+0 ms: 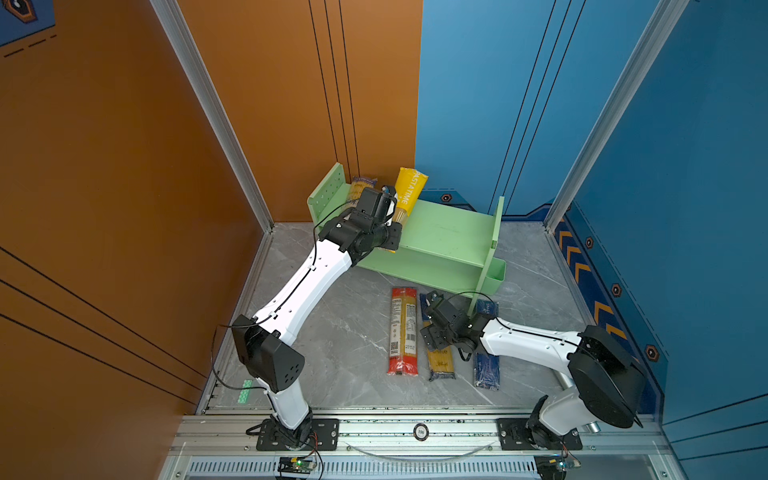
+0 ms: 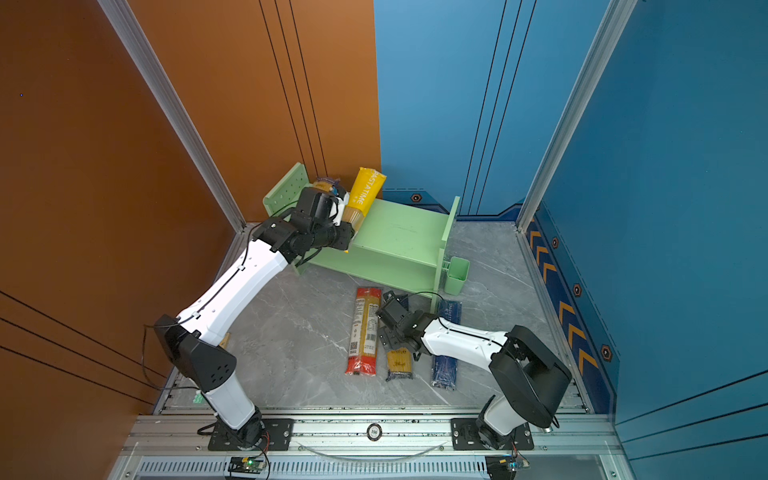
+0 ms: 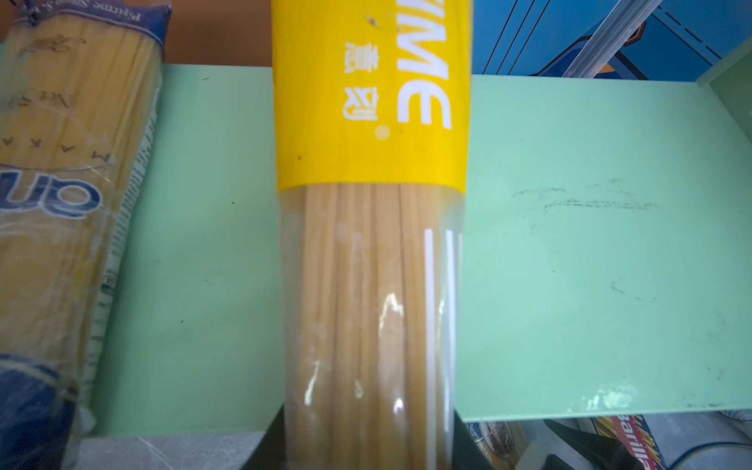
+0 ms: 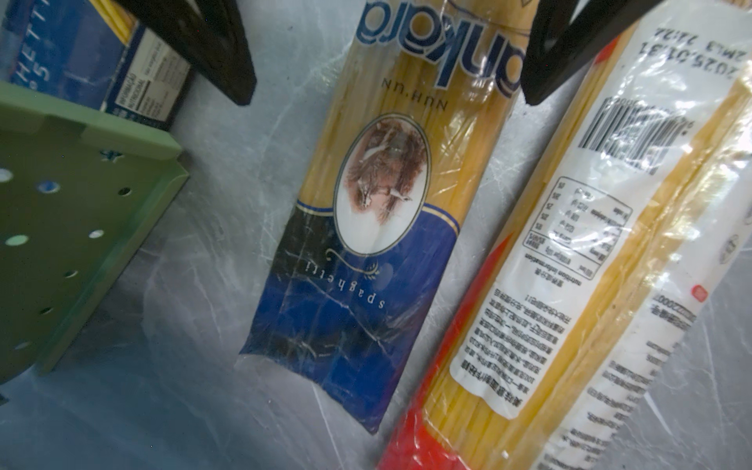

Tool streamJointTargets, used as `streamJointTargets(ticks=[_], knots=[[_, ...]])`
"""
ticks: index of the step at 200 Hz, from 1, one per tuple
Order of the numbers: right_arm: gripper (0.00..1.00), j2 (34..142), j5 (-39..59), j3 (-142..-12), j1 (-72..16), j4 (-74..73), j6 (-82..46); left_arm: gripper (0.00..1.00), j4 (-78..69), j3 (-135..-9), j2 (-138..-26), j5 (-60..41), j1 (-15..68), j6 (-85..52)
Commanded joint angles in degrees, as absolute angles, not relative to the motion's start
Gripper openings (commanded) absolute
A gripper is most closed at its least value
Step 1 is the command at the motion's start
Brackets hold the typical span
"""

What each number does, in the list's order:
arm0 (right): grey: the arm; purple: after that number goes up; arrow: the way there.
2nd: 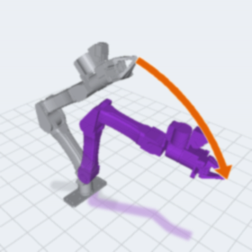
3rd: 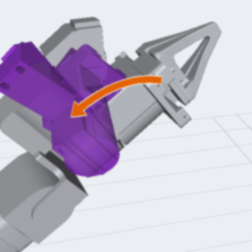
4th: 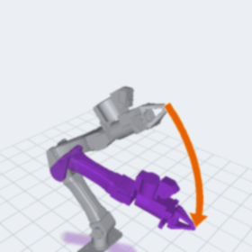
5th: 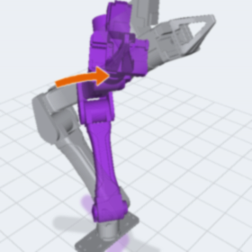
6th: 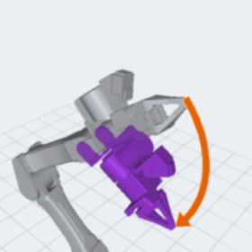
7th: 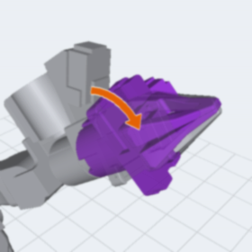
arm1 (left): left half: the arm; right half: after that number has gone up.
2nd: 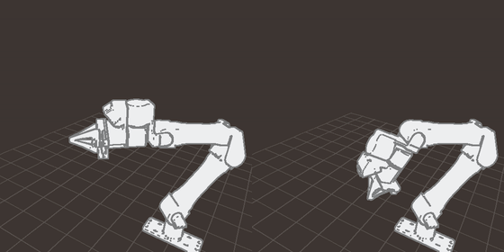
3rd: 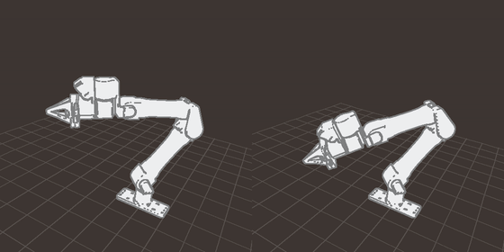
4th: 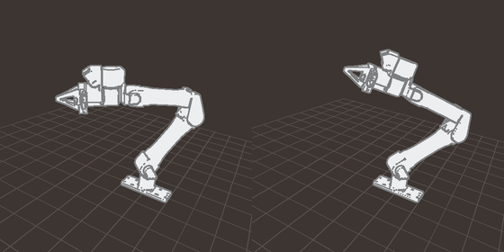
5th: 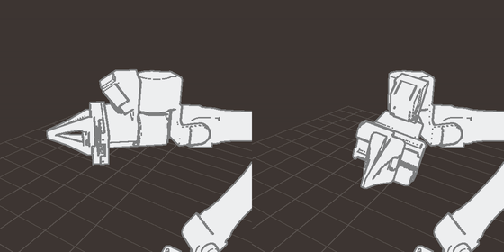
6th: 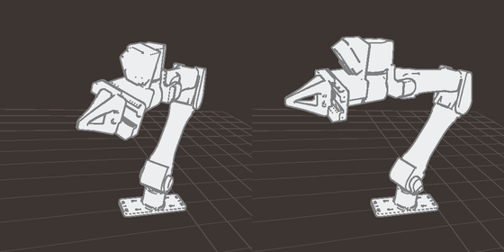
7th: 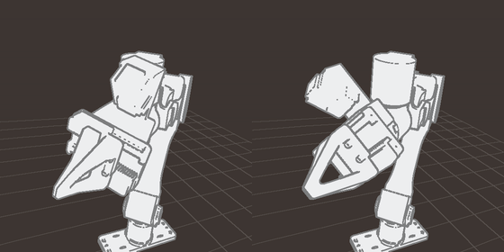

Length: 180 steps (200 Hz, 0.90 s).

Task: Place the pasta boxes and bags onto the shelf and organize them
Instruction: 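Lower the yellow bag onto the upper tier beside the ankara bag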

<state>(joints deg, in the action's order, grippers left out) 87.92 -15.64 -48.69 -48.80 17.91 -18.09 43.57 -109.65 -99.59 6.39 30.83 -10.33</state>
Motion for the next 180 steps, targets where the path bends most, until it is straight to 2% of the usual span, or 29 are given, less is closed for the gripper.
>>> streamJointTargets(ticks=[1, 54, 84, 114, 129, 180], knots=[[1.0, 87.19, -16.26, -48.08, -48.55, 17.4, -18.64, 0.09, 36.39, -113.43, -98.82, 8.17, 31.17, -10.38], [1.0, 87.36, -15.97, -48.16, -48.51, 17.23, -18.68, 0.22, 36.37, -112.61, -98.98, 6.28, 30.74, -10.45], [1.0, 87.36, -16.0, -48.16, -48.49, 17.27, -18.72, 0.39, 36.34, -112.06, -99.1, 5.82, 30.5, -10.7], [1.0, 87.53, -16.0, -48.16, -48.38, 17.26, -18.73, 0.43, 36.34, -111.46, -99.24, 5.97, 30.5, -10.9], [1.0, 87.54, -15.98, -48.21, -48.43, 17.23, -18.81, 0.48, 36.25, -111.26, -99.32, 5.98, 30.5, -10.99], [1.0, 87.28, -15.86, -48.27, -48.43, 17.54, -18.95, 0.55, 36.29, -110.33, -98.93, 5.82, 30.49, -11.42]])
